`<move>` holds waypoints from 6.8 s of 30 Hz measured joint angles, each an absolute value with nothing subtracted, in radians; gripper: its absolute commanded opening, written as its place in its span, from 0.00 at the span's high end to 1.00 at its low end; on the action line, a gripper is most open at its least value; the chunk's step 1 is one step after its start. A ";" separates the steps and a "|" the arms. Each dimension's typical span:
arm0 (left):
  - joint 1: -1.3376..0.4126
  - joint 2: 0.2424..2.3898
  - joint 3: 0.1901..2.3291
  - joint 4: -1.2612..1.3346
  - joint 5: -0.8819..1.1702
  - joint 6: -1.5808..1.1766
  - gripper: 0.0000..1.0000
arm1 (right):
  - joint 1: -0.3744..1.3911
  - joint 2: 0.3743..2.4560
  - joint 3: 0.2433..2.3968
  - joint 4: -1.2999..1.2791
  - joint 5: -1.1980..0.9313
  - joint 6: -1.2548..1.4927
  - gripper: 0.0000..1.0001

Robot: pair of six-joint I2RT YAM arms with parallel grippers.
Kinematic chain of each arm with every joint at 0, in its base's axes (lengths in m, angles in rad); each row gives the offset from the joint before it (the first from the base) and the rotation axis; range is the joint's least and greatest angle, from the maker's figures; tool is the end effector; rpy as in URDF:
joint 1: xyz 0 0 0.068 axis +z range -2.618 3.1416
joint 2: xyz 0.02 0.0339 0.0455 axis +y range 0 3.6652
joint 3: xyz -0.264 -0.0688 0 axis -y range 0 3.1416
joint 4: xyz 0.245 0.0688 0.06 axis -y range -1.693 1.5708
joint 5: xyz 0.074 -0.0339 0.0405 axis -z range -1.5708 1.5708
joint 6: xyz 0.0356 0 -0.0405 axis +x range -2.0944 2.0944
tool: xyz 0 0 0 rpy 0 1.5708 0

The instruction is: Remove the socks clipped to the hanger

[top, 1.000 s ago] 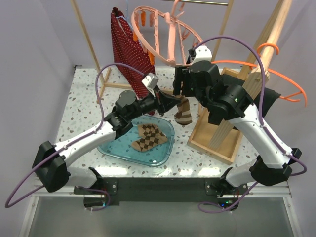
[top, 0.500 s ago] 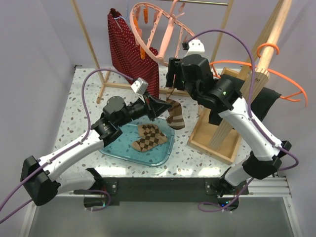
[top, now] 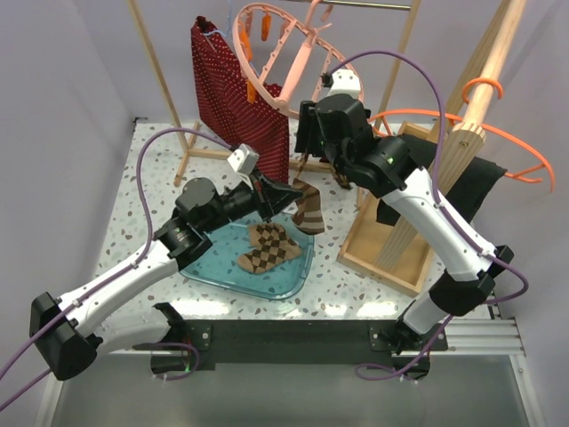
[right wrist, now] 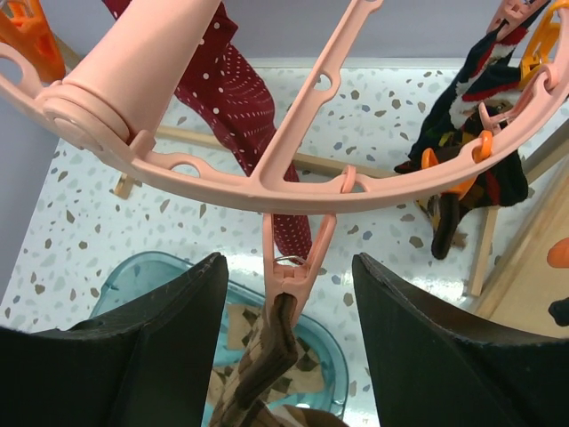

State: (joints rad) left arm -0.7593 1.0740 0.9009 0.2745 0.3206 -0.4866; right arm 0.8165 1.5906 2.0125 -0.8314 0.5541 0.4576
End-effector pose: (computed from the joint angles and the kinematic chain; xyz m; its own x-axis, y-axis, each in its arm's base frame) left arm 0.1758 -0.1824 0.3734 -0.3470 -0.2826 -0.8943 0.8128 0.3851 -0.4370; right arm 0.2327 0.2202 0.4910 -0.3724 0.1524 -0.9155 -0.1390 0.9662 0.2173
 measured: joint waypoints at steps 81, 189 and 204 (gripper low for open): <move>-0.759 0.830 0.723 -0.176 -0.081 -0.526 0.16 | 0.753 1.691 2.034 -0.770 0.453 0.505 1.00; -0.742 1.420 0.852 0.707 0.402 -0.662 1.00 | 0.742 1.587 2.069 -1.007 0.583 0.433 0.40; -0.742 1.291 0.833 0.621 0.408 -0.661 1.00 | 0.726 1.658 2.120 -0.984 0.528 0.434 0.40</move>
